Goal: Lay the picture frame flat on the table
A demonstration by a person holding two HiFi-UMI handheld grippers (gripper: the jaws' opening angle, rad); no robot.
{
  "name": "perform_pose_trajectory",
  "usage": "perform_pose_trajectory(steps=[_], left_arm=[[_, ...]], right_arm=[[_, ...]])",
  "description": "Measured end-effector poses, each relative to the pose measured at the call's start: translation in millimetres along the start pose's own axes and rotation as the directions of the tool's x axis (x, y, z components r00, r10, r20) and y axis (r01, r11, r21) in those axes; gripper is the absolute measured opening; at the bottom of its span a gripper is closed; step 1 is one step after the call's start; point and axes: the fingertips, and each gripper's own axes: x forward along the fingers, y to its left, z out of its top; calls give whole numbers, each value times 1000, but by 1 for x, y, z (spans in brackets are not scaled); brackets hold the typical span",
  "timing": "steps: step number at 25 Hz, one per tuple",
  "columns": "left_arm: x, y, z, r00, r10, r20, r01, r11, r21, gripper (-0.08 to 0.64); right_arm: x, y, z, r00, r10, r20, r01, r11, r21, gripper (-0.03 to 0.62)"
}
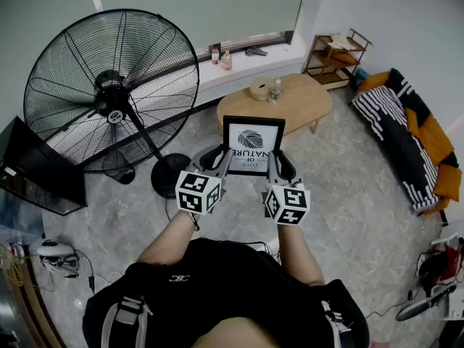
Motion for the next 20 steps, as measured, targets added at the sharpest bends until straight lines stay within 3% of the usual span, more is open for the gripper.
perform_pose_trajectory(steps=[20], left_arm=[[27,-29,0,1000,22,21,-22,1000,-8,97]], right_arm=[[1,-42,1,999,45,-1,-45,998,33,89]])
